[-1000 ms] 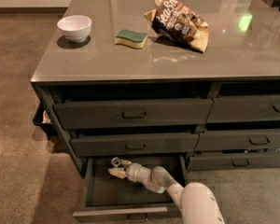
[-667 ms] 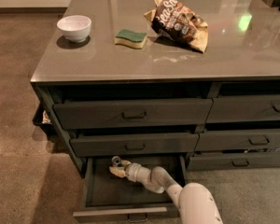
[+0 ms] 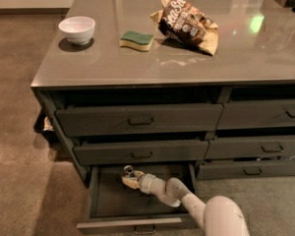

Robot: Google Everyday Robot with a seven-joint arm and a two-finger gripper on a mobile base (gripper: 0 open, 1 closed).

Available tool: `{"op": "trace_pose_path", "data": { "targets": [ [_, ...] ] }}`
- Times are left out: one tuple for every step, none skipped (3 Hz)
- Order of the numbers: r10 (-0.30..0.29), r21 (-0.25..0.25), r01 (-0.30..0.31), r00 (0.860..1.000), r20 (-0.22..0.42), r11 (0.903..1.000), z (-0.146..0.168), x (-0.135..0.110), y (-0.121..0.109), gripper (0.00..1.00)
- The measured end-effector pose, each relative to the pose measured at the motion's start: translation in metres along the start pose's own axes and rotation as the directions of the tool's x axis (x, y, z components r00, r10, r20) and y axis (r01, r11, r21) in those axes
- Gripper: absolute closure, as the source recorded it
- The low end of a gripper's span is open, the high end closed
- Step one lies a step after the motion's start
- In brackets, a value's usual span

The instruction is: Pick redbull can from bottom drawer and place on counter

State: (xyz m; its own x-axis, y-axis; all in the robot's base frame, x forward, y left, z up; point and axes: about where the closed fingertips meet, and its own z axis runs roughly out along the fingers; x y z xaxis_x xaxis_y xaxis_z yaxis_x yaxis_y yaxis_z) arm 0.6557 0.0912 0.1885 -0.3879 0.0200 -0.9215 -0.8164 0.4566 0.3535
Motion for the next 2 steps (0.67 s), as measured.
{"op": "trace_pose_path", "data": {
  "targets": [
    [-0.012, -0.007, 0.012, 0.999, -0.033, 0.9999, -0.031, 0.0, 0.016, 1.0],
    [-0.026, -0.012, 0.025, 0.997, -0.068, 0.9996, -0.064, -0.004, 0.034, 1.0]
  ]
}}
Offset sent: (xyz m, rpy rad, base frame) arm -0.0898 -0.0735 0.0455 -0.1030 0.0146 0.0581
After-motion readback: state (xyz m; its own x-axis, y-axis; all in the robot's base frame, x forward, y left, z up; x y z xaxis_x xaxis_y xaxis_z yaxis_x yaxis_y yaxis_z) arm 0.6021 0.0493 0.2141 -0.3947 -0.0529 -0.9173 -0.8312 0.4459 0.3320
